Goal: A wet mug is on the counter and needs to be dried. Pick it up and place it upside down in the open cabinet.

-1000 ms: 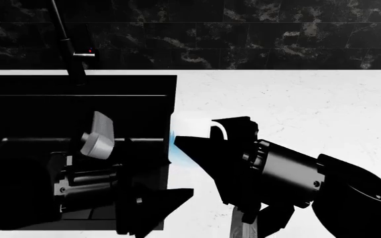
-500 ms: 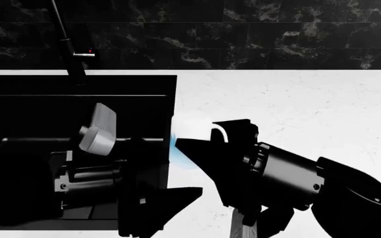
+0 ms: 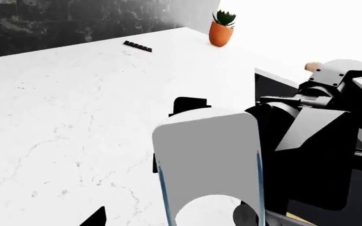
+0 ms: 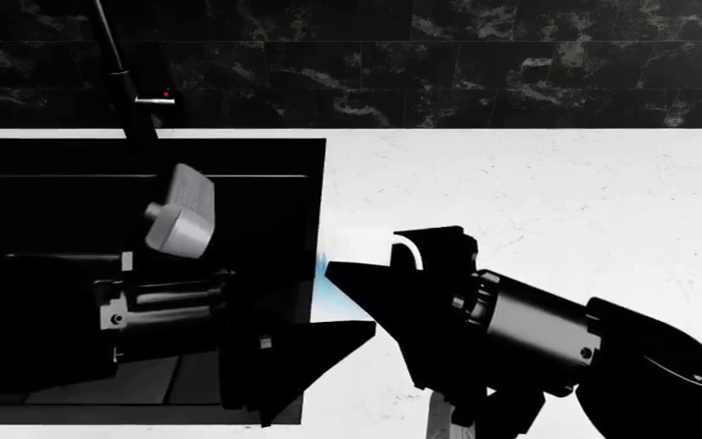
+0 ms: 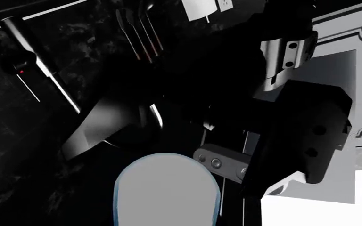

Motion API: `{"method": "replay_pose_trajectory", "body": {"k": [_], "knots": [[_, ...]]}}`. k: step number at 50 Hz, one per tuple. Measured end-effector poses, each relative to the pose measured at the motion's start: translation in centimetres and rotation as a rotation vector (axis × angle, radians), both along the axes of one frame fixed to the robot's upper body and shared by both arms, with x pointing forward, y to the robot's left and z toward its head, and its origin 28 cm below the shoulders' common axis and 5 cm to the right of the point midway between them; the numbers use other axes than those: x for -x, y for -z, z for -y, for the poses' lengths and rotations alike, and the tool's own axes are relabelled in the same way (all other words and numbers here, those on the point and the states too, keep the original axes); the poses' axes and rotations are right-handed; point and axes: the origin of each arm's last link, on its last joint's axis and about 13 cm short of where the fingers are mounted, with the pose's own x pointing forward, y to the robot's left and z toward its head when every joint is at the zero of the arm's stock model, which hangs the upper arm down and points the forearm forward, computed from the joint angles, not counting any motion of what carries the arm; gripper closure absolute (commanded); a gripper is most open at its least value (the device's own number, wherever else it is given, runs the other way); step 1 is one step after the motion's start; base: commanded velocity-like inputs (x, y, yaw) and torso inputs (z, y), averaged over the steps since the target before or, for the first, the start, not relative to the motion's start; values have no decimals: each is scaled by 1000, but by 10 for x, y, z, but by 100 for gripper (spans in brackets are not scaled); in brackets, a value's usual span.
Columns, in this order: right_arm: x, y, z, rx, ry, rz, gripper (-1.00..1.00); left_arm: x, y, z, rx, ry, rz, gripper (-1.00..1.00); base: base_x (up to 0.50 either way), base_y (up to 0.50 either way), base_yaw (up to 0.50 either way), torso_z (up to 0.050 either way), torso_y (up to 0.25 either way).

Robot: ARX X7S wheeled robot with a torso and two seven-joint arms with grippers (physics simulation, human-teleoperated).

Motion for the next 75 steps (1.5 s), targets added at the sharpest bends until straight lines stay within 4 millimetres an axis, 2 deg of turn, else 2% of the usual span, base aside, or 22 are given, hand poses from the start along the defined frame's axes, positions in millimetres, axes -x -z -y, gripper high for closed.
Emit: {"method": "replay_pose_trajectory", "body": {"k": [36,59,60,75], "knots": [[-3,2,1,-8,16,28,100,3,-5,-1,-37,21,-8,-100,0,0,0,0,0],[-2,7,1,-4,8,13,100,-1,-18,0,-25,-4,25,-100,0,0,0,0,0],[-1,7,1,-4,8,13,100,-1,-19,0,-26,-5,25,100,0,0,0,0,0],[-1,7,1,-6,16,10,100,0,-19,-1,-32,14,25,100,0,0,0,0,0]]}}
